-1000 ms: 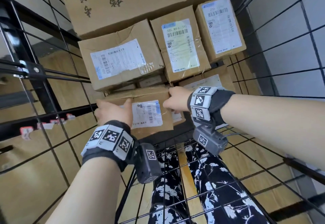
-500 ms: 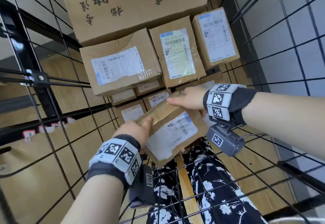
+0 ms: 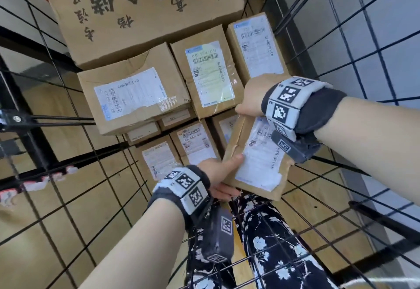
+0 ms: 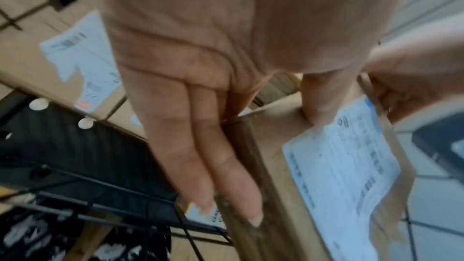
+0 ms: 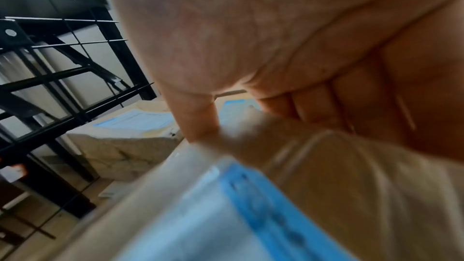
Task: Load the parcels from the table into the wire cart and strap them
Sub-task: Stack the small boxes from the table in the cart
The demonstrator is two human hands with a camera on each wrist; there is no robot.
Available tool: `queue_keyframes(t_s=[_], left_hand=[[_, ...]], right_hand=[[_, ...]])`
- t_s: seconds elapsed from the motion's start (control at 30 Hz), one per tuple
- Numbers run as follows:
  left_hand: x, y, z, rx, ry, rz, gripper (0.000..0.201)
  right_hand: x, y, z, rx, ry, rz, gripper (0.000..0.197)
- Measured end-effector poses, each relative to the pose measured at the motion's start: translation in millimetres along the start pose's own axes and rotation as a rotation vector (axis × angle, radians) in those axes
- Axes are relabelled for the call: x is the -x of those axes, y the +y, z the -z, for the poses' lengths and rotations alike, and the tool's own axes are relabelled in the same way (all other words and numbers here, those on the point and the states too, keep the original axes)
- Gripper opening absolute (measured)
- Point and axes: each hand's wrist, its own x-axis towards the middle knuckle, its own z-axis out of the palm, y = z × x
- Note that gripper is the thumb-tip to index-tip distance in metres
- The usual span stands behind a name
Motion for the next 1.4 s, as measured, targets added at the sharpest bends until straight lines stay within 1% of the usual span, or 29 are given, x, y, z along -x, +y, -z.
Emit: queue_keyframes(t_s=[0.1,0.13,0.2,0.27,0.33,0.37,0.43,0.47,0.53,0.57,0.63,0.7,0.77,0.83,0.9,0.97,1.0,1.03,1.13,1.2,1.3,1.33,1.4], left_hand=[[-5,1,-3,-0.116,0.048,-0.059,0.060],[-6,1,-2,-0.160,0.065,-0.071,0.060],[-8,0,-2,-0.259,0.104,-0.074,0.057],[-15,-1,-1,-0.508,0.156,-0.106,0.057],[-23,2,1,-0.775,0.241,-0.129,0.058],[-26,4,2,-0.858,0.272,-0.124,0.059],[-29,9,5,-0.955,0.290,-0.126,0.057],[-30,11,5,-0.969,0.289,-0.142,0.054],[-32,11,6,-0.962,0.275,-0.192,0.047],[-31,10,6,-0.949,0.268,-0.215,0.045],[-26,8,7,-0.903,0.270,-0.245,0.044],[-21,5,11,-0.784,0.269,-0.252,0.040],[-15,7,19,-0.611,0.283,-0.262,0.036],[-11,16,28,-0.507,0.369,-0.329,0.037],[-9,27,37,-0.443,0.453,-0.387,0.044],[-6,37,42,-0.374,0.451,-0.392,0.045],[-6,39,42,-0.370,0.438,-0.388,0.045],[-4,40,43,-0.383,0.424,-0.388,0.045],[-3,33,42,-0.458,0.415,-0.408,0.047],[-4,27,41,-0.498,0.414,-0.421,0.049],[-5,22,34,-0.544,0.389,-0.428,0.050],[-4,22,31,-0.562,0.384,-0.430,0.050],[-2,24,27,-0.578,0.381,-0.433,0.050]], right_hand=[[1,-3,-1,0.009,-0.032,0.025,0.022],[0,-3,-6,-0.023,-0.023,0.038,0.021],[-1,0,-16,-0.138,-0.033,0.022,0.033],[-1,6,-24,-0.211,-0.084,-0.025,0.044],[-2,12,-37,-0.248,-0.094,-0.127,0.058],[0,16,-44,-0.296,-0.106,-0.194,0.069],[0,22,-56,-0.426,-0.162,-0.267,0.090],[-1,23,-60,-0.500,-0.185,-0.290,0.098],[-5,23,-62,-0.605,-0.184,-0.337,0.109],[-6,22,-61,-0.641,-0.177,-0.360,0.111],[-9,20,-59,-0.671,-0.171,-0.370,0.109],[-9,18,-56,-0.588,-0.158,-0.348,0.104],[-8,15,-54,-0.460,-0.131,-0.322,0.104],[-5,9,-53,-0.367,-0.092,-0.273,0.102],[1,0,-58,-0.199,-0.011,-0.163,0.098],[6,-6,-67,-0.023,0.079,-0.057,0.100],[5,-6,-72,0.009,0.107,-0.056,0.103],[2,-5,-75,0.002,0.119,-0.090,0.104],[-14,8,-72,-0.097,0.131,-0.261,0.108],[-23,18,-70,-0.140,0.167,-0.329,0.111],[-26,27,-77,-0.155,0.260,-0.297,0.110],[-25,29,-80,-0.150,0.268,-0.292,0.110],[-24,29,-85,-0.148,0.256,-0.309,0.119]])
